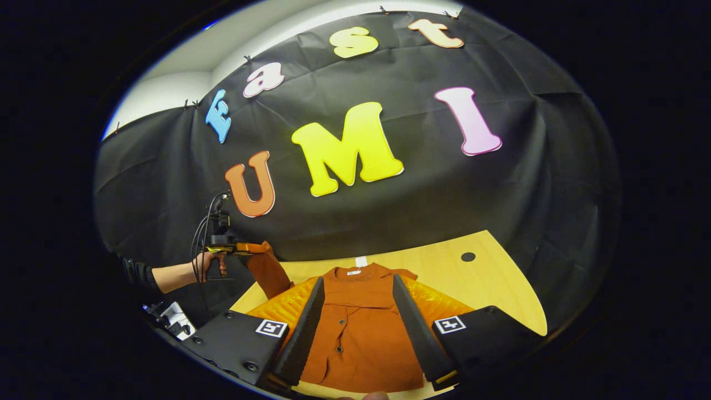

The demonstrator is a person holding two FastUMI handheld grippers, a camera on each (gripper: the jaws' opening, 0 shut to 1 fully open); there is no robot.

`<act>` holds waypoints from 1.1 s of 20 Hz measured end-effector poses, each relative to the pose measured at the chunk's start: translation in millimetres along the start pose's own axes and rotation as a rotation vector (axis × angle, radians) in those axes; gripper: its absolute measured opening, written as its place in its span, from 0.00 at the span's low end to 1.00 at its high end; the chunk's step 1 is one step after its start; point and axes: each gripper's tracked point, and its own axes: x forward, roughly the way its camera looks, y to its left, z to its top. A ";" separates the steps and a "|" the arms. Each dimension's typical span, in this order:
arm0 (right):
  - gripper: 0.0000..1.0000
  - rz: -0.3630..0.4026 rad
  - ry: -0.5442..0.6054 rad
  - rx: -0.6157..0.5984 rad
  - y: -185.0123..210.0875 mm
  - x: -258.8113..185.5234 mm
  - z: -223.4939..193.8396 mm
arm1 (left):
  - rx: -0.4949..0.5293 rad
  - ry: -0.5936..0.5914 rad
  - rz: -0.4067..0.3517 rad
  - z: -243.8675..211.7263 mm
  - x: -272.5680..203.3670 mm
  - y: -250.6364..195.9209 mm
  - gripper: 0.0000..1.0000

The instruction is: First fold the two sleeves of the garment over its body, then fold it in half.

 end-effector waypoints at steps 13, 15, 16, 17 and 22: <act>0.81 -0.247 -0.064 0.076 -125.0 -68.9 -0.8 | 0.183 0.239 -0.258 -106.2 121.4 -224.7 0.03; 0.81 -0.282 -0.068 0.074 -137.9 -75.3 1.1 | 0.206 0.259 -0.254 -122.7 137.6 -236.3 0.03; 0.81 -0.301 -0.065 0.070 -143.9 -78.0 0.9 | 0.206 0.271 -0.251 -130.3 143.5 -240.9 0.03; 0.80 -0.317 -0.065 0.069 -149.5 -81.4 1.6 | 0.200 0.287 -0.247 -138.0 148.9 -244.8 0.03; 0.80 -0.347 -0.053 0.091 -156.2 -82.6 -3.9 | 0.115 0.315 -0.170 -172.4 185.5 -238.8 0.03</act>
